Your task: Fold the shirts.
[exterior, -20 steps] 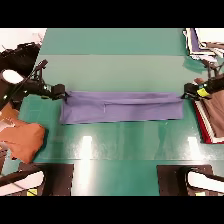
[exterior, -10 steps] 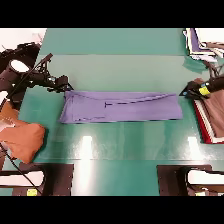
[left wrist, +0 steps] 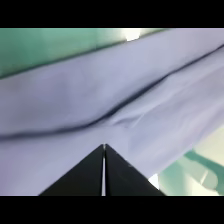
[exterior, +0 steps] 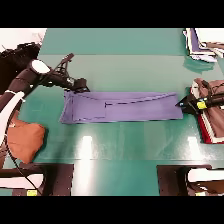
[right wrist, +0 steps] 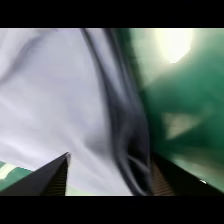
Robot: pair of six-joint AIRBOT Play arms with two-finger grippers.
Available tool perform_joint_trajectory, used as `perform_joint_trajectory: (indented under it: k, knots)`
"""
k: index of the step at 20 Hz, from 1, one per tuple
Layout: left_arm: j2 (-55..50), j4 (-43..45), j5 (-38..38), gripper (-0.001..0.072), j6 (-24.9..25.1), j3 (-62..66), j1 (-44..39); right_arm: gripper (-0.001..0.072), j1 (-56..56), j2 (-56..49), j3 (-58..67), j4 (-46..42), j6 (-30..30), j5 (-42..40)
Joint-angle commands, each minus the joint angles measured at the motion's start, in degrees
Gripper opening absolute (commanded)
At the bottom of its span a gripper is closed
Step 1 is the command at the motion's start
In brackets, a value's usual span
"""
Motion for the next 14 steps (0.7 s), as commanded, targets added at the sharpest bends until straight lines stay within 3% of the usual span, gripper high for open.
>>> perform_joint_trajectory:
  k: [1, 3, 6, 9, 14]
  knots:
    - [-0.09, 0.00, 7.54, 0.0023, -2.47, 0.07, -5.92, 0.0284, 3.67, -3.23, 2.43, 2.32, -1.40, -0.35]
    - [-1.03, 0.04, 9.18, 0.0023, -2.47, 0.79, -8.79, 0.0022, 5.70, -3.45, 5.03, 2.25, -3.63, 0.55]
    - [-5.62, 0.04, 7.91, 0.0023, -2.56, 4.46, -12.66, 0.0012, 6.51, -0.76, 9.51, 3.06, -4.37, 3.28]
    - [-12.09, 0.00, 7.19, 0.0023, -2.67, 9.46, -16.61, 0.0011, 7.80, 3.91, 15.72, 9.79, -4.31, 7.19]
    - [-20.09, 0.02, 5.27, 0.0023, -3.98, 14.60, -20.92, 0.0011, 15.30, 10.29, 25.77, 14.84, -0.83, 6.12]
